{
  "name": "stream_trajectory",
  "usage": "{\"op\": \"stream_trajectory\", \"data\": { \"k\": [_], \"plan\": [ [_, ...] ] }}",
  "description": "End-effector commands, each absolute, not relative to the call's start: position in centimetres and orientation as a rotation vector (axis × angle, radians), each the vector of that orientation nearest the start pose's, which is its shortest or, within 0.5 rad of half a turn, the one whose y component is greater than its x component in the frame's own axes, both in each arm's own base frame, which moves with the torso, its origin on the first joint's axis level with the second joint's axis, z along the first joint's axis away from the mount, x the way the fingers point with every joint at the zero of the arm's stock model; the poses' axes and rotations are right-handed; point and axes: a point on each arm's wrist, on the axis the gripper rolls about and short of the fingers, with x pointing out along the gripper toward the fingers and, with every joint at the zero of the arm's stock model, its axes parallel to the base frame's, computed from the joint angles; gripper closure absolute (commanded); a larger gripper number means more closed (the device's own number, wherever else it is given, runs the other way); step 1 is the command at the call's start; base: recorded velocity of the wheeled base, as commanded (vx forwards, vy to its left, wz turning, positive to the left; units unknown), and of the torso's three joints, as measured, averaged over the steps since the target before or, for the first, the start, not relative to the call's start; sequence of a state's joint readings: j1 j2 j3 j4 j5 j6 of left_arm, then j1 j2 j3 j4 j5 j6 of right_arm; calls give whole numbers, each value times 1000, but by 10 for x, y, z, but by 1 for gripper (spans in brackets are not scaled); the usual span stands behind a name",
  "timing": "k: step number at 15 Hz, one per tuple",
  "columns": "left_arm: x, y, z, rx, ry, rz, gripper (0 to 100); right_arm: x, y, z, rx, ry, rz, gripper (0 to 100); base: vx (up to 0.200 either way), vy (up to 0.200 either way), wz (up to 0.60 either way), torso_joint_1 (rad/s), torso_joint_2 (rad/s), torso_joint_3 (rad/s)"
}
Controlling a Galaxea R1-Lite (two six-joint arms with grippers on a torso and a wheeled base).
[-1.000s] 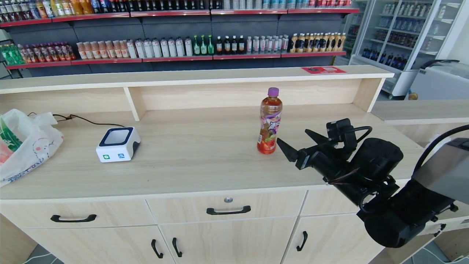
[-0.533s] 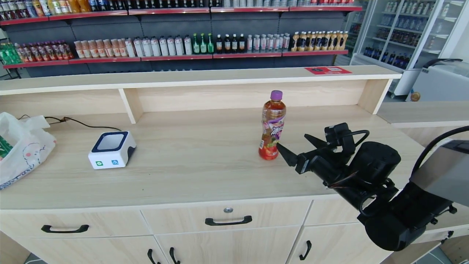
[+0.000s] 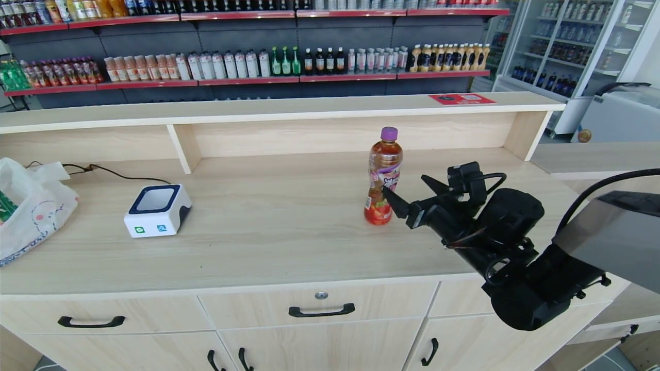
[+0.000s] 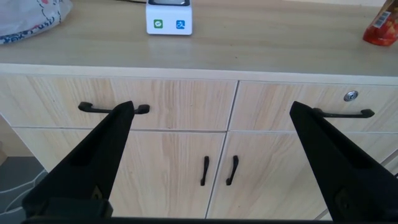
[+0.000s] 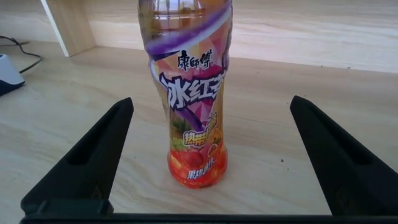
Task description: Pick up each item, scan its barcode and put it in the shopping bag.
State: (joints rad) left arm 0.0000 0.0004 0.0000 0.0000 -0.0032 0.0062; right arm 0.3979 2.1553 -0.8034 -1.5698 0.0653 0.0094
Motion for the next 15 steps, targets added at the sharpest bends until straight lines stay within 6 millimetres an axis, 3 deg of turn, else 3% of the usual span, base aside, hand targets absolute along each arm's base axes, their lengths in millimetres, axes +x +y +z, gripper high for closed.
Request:
{"op": "stream_trajectory", "data": {
  "k": [1,6,15],
  "plan": [
    [-23,0,75,8,0,-3,0,357,151,113,50,-222,463,0,0,0,0,0,0,0],
    [-23,0,76,12,-3,-3,0,376,178,105,76,-263,505,0,0,0,0,0,0,0],
    [-23,0,76,41,-5,-3,0,392,183,95,85,-276,526,0,0,0,0,0,0,0]
  ]
}}
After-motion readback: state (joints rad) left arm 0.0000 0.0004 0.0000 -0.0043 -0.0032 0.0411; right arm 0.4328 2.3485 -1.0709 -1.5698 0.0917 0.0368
